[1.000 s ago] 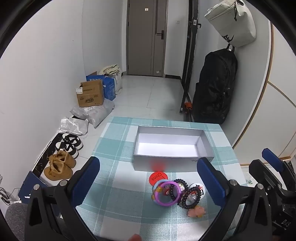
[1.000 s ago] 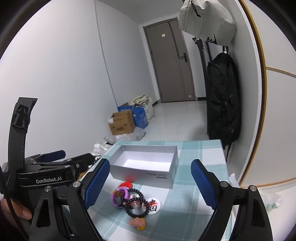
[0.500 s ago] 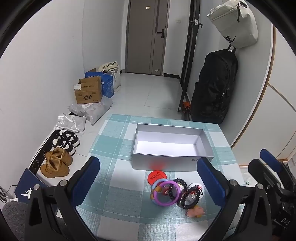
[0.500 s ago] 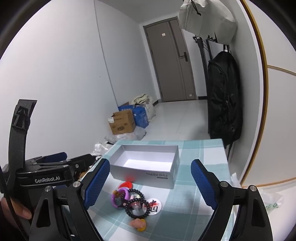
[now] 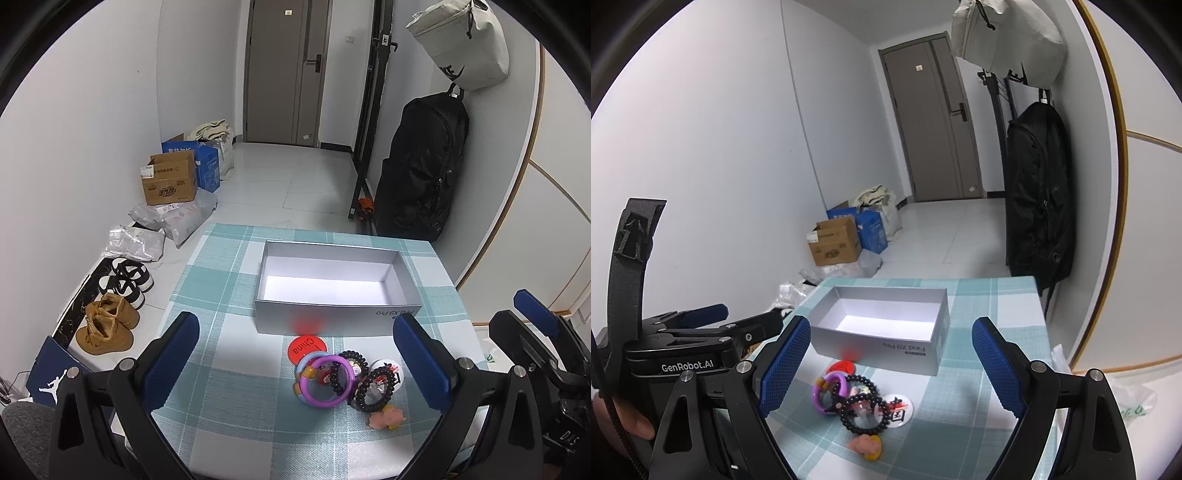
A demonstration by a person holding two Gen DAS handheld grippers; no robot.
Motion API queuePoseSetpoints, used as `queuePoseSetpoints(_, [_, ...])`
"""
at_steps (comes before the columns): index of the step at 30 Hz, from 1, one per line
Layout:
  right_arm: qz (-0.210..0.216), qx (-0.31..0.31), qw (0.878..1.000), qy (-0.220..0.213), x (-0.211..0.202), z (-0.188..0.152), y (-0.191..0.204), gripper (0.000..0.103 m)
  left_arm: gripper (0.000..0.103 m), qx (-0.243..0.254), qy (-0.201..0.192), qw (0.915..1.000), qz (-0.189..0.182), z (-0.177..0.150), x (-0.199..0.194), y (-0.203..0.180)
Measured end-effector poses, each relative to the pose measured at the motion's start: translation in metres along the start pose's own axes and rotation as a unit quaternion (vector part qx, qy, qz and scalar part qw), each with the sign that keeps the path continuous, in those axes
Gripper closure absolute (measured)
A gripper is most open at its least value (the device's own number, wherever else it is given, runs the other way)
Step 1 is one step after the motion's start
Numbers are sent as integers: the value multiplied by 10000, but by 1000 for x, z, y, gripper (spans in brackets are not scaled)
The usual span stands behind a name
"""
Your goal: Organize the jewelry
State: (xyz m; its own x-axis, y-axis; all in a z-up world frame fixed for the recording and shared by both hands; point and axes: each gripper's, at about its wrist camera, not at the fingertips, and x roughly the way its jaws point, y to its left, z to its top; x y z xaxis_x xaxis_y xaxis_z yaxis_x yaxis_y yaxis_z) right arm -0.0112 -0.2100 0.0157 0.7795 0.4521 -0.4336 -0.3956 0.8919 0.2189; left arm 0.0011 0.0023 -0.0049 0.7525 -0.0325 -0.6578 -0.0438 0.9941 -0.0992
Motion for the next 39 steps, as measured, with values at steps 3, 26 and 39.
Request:
queuePoseSetpoints(3, [-7,3,10000,2,-1,0,0,13,1,-7,12,10000,-19,0,0,1])
queuePoseSetpoints(26, [-136,-34,9998,145,5,2,2,13,1,40,162,9997,-181,-4,10,-4])
queuePoseSetpoints(39, [-87,-94,9997,204,6,2,4,13,1,44,183,9995,-233,-7,10,-5])
